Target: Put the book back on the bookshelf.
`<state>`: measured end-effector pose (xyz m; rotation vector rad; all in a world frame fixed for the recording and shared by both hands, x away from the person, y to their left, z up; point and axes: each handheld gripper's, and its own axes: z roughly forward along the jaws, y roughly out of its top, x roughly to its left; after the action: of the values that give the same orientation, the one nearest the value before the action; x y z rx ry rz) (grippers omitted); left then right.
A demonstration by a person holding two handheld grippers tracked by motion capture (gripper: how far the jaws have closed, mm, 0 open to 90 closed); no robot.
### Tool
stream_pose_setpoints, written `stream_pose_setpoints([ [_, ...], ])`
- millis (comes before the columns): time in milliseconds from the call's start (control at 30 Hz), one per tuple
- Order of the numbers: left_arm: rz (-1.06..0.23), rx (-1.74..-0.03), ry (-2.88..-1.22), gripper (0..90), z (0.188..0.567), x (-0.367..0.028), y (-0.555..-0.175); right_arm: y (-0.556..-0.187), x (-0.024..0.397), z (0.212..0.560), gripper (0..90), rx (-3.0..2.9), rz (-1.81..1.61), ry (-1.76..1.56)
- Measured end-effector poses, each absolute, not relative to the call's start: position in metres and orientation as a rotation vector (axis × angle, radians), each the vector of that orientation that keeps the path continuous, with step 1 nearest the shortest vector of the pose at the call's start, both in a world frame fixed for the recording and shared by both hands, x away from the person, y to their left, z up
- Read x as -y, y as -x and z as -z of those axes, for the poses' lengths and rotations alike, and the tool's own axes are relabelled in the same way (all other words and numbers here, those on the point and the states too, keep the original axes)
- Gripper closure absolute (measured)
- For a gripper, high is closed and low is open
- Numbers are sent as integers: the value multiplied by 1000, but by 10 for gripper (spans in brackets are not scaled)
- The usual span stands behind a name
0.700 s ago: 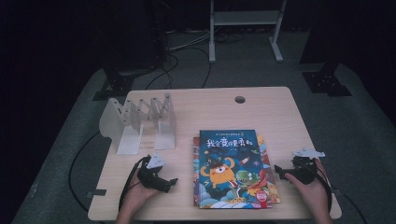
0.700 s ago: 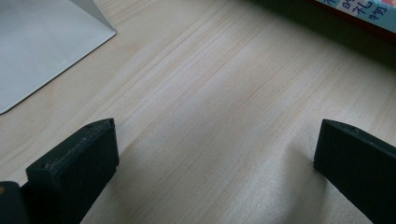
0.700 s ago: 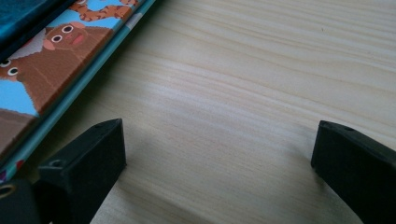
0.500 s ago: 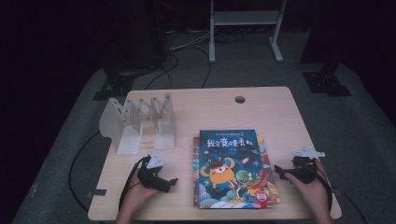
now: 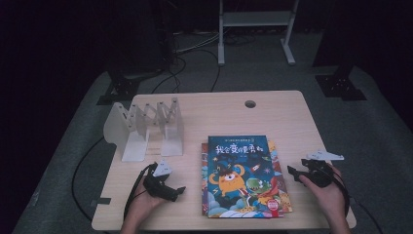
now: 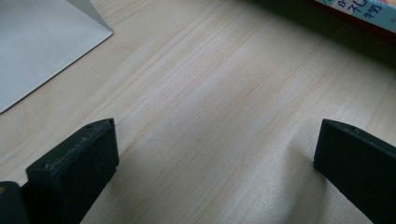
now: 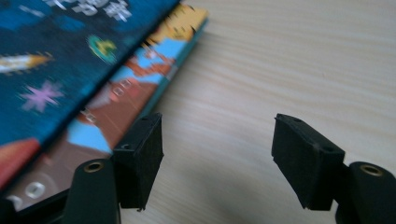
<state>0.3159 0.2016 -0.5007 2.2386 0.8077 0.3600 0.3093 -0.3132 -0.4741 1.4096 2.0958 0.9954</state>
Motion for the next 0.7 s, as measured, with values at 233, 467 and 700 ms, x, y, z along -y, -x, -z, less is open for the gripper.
stream_pose_setpoints([
  [233,-360,-804,-2237,0,501,-202,-315,-321,295,455,327,-2125,-1058,-1360],
  [467,-358,-803,-2240,0,501,-202,-315,-343,275,451,317,-2162,-1072,-1328],
  [700,-349,-786,-2246,0,501,-201,-313,-363,253,456,308,-2214,-1071,-1307],
])
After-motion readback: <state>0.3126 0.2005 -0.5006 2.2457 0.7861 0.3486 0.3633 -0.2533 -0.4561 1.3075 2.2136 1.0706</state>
